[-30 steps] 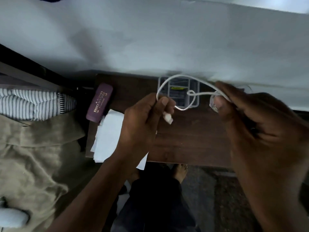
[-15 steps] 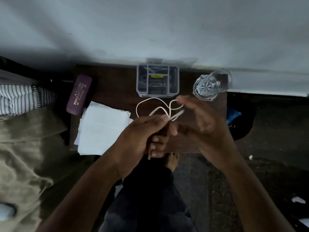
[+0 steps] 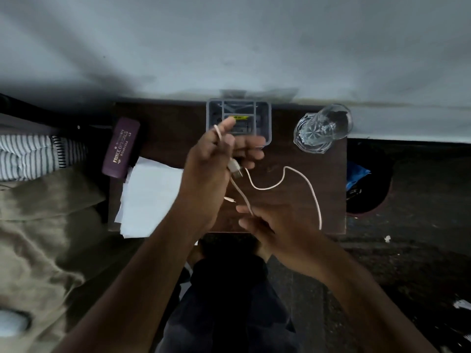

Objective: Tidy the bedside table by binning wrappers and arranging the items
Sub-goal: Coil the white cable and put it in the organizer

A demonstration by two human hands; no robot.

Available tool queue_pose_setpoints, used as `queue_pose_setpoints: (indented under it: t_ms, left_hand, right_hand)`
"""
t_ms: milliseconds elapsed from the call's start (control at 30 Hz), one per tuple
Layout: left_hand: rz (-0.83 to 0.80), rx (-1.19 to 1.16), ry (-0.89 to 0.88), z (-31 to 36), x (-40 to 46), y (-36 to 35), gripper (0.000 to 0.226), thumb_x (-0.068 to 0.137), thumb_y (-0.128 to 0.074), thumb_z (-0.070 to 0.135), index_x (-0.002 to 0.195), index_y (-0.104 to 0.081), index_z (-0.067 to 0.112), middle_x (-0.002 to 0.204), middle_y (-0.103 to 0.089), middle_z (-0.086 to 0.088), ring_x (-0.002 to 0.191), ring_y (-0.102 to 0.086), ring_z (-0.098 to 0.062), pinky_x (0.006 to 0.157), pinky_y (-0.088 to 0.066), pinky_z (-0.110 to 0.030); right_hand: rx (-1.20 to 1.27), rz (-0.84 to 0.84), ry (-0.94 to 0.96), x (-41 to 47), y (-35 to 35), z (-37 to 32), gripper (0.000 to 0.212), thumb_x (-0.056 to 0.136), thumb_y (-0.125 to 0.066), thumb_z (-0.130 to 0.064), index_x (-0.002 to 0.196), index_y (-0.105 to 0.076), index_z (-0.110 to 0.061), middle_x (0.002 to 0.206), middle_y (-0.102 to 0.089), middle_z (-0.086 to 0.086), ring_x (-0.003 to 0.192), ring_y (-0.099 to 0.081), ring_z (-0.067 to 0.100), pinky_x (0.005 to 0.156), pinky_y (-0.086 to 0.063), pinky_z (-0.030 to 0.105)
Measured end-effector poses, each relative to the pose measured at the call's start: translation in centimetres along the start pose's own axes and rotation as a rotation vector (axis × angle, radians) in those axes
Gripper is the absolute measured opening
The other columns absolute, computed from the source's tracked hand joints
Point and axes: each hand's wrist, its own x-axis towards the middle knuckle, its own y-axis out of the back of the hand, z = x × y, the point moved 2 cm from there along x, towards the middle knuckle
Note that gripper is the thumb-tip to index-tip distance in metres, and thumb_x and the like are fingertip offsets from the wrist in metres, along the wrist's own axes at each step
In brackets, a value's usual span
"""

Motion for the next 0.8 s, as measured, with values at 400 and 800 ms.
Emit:
queue_pose_setpoints:
  t_ms: [400, 800]
  left_hand:
    - [-0.434, -0.154, 0.405, 0.6, -4.3, -0.5, 0.051, 0.103, -0.037, 0.048, 0.067, -0.054, 0.017, 0.055, -0.028, -0.001, 0.045, -0.02, -0.011, 0.043, -0.02, -0.024]
    - [0.061, 0.393, -0.08, -0.1, -1.8, -0.1, 0.027, 0.106, -0.044, 0.025, 0.085, -0.057, 0.013, 0.074, -0.072, -0.002, 0.07, -0.07, -0.017, 0.068, -0.055, -0.029]
  right_hand:
    - [0.178, 0.286, 0.317, 1.6, 8.9, -2.9, 0.028, 0.086, -0.074, -0.024, 0.112, -0.076, -0.015, 0.078, -0.071, -0.01, 0.067, -0.064, 0.006, 0.061, -0.046, 0.018]
    - [0.036, 0.074, 0.157, -1.0, 2.9, -2.5, 0.01, 0.092, -0.072, -0.03, 0.086, -0.074, -0.022, 0.059, -0.061, -0.025, 0.049, -0.056, -0.005, 0.049, -0.038, 0.008]
